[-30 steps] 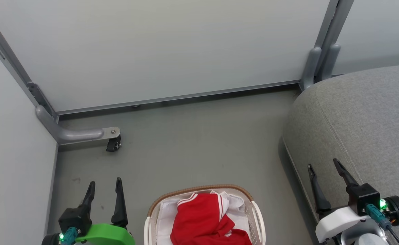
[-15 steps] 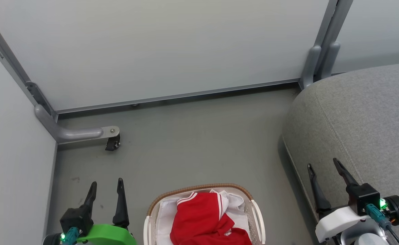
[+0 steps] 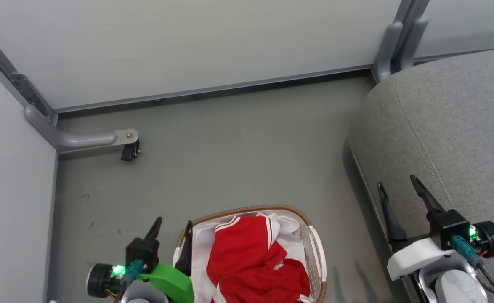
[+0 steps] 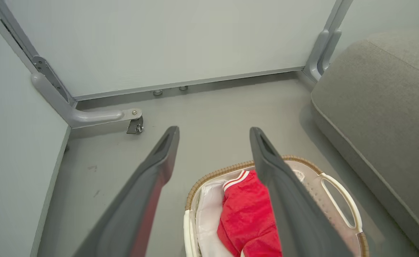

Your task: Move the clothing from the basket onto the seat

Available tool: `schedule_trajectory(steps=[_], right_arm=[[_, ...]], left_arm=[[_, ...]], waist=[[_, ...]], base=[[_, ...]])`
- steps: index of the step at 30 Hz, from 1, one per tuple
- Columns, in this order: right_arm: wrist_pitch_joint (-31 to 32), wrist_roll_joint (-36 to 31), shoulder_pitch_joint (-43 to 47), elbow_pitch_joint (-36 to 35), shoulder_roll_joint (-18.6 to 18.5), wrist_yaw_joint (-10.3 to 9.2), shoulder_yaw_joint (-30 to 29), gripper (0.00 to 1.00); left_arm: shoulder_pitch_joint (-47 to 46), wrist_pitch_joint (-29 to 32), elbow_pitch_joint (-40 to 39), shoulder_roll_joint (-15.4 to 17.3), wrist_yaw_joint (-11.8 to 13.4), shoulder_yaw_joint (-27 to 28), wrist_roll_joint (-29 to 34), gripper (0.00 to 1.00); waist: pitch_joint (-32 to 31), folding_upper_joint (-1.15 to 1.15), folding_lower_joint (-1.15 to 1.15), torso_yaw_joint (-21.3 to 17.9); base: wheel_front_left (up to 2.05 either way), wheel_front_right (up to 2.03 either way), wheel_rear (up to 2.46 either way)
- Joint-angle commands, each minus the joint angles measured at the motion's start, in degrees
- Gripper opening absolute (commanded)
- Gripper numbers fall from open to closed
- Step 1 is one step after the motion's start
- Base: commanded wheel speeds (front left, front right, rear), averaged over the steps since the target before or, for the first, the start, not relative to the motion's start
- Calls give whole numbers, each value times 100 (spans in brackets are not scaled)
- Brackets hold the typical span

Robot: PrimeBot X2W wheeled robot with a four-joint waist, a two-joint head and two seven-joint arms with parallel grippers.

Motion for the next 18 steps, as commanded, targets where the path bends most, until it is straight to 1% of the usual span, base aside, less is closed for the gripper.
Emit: schedule_trajectory(steps=[1,4,7,10,12,18], right_arm=[[-26,-30,-118,-28,-28,-4,4,100],[-20,-32,-299,-34,-27,-4,34,100],[-19,-20,-449,-42,-27,-4,71,100],[-19,39,-610,-39,-26,-4,143,100],[-19,57,-713,-35,-24,-4,226,100],[-19,131,-1021,-61,-24,-5,425,100]], left_arm=[[-234,3,227,46,-59,-105,108,100],[-648,2,969,52,-139,-367,269,100],[-1043,3,1653,41,-186,-597,296,100],[-1369,98,2347,33,-225,-895,220,100],[-1548,235,2673,26,-227,-1145,132,100],[-1846,609,2943,26,-229,-2161,-494,100]], waist=[[405,0,0,-83],[704,0,0,-159],[980,0,0,-234],[1252,0,0,-334],[1422,0,0,-413],[1956,0,0,-614]], base=[[0,0,0],[0,0,0],[0,0,0],[0,0,0],[0,0,0],[0,0,0]])
